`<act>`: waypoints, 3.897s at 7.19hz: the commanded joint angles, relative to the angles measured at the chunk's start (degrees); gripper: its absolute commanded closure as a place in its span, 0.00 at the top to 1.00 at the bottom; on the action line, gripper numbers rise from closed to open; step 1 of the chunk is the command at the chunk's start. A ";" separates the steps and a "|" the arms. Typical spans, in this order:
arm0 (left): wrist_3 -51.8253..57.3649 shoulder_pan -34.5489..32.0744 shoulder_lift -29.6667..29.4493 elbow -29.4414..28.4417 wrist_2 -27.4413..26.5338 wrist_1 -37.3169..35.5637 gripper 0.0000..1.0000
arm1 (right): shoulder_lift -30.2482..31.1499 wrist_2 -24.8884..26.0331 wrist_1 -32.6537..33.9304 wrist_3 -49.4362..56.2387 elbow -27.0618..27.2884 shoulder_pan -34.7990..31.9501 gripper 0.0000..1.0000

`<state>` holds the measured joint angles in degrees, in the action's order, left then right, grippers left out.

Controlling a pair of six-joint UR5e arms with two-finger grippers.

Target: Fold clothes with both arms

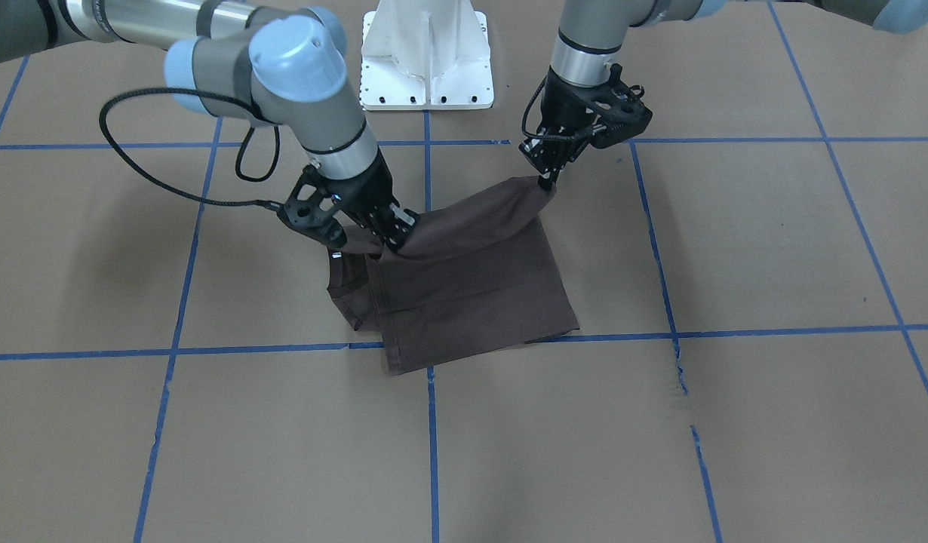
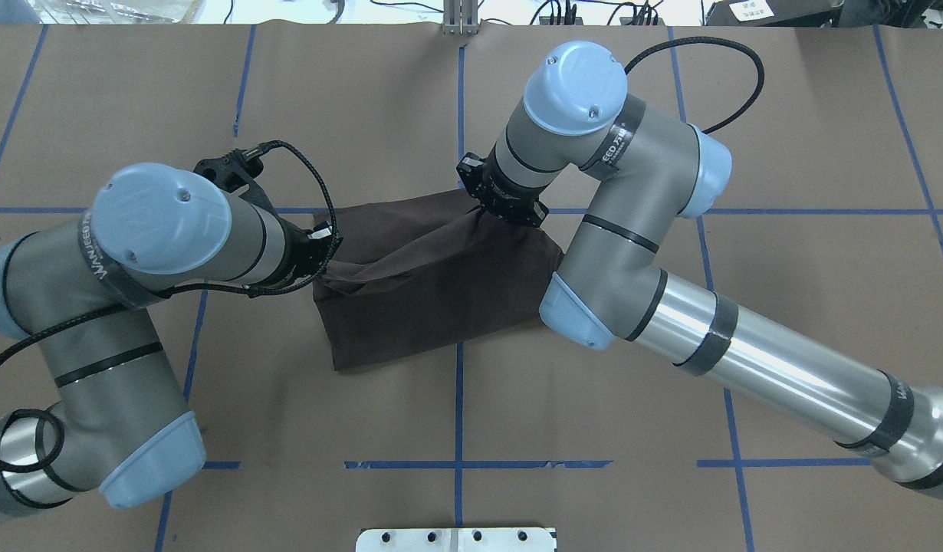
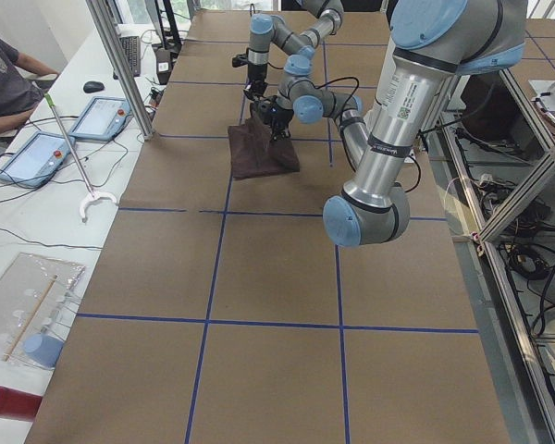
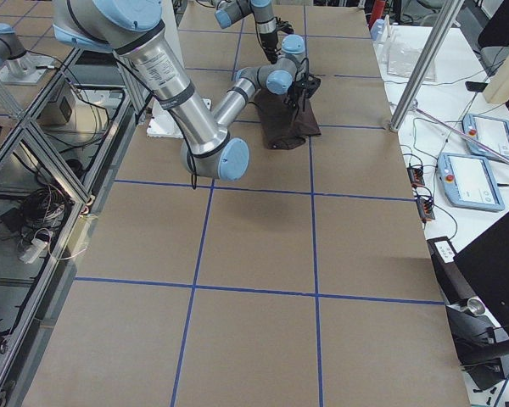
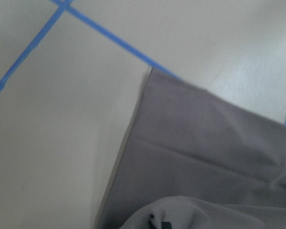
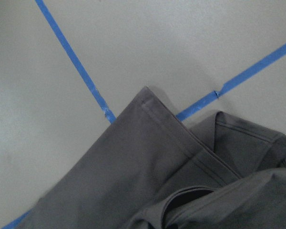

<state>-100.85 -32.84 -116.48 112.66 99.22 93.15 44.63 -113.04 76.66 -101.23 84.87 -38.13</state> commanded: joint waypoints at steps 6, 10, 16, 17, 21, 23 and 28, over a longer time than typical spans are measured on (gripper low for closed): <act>18.39 -15.04 -9.11 -32.77 0.01 22.25 1.00 | -11.84 1.51 -12.68 5.33 -27.99 -7.03 1.00; 32.68 -20.92 -3.88 -27.63 9.63 21.99 1.00 | -1.18 0.46 0.69 32.28 -14.80 -14.06 1.00; 91.69 -44.20 14.51 -21.26 17.15 18.32 1.00 | 29.86 -18.07 11.03 89.40 2.12 -41.36 1.00; 100.94 -47.02 16.01 -21.26 17.24 15.43 1.00 | 31.91 -21.22 15.40 96.24 4.06 -45.41 1.00; 106.75 -49.60 19.89 -26.69 25.85 20.72 1.00 | 34.55 -14.36 21.37 117.57 5.13 -50.82 1.00; 107.09 -50.04 22.96 -26.27 26.11 19.81 1.00 | 38.07 -10.79 18.53 117.31 5.21 -50.82 1.00; 117.45 -54.43 25.42 -21.00 28.47 -0.24 1.00 | 44.64 -24.32 19.31 106.74 11.76 -51.52 1.00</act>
<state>13.34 -85.66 -91.34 91.09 126.24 95.40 86.15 -135.02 96.04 11.60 91.98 -89.40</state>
